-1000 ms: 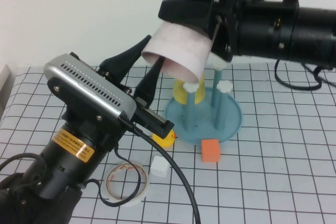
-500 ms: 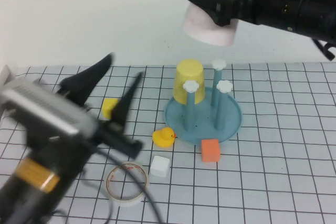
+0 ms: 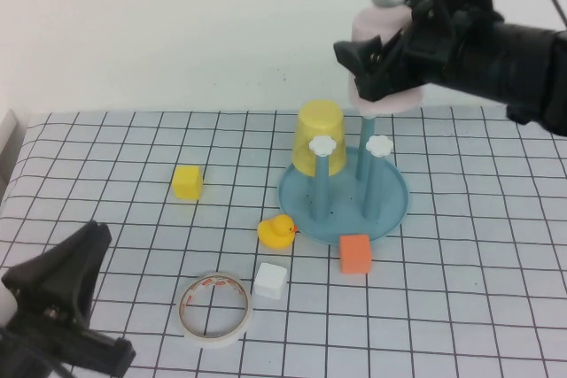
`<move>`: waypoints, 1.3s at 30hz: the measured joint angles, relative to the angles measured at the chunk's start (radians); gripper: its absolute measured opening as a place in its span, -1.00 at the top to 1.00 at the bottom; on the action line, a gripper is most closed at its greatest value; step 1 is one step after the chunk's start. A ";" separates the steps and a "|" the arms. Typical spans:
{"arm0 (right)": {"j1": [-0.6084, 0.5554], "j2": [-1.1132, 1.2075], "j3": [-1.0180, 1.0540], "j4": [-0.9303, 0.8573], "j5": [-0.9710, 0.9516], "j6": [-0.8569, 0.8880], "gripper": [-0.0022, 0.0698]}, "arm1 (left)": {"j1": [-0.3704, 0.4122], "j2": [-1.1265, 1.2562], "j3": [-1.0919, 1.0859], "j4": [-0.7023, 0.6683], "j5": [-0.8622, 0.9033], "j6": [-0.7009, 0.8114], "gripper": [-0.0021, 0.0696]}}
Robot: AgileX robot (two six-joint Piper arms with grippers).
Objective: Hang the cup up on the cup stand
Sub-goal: Place the cup on the cup holder
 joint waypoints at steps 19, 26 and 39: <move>0.000 0.277 -0.227 0.010 -0.136 -0.008 -0.70 | 0.000 -0.048 0.008 0.051 0.092 0.053 0.94; 0.000 0.326 -0.259 0.012 -0.178 0.002 -0.70 | 0.000 -0.048 0.008 0.053 0.098 0.074 0.94; 0.000 0.388 -0.265 0.012 -0.179 0.011 -0.70 | 0.000 -0.048 0.008 0.053 0.104 0.086 0.94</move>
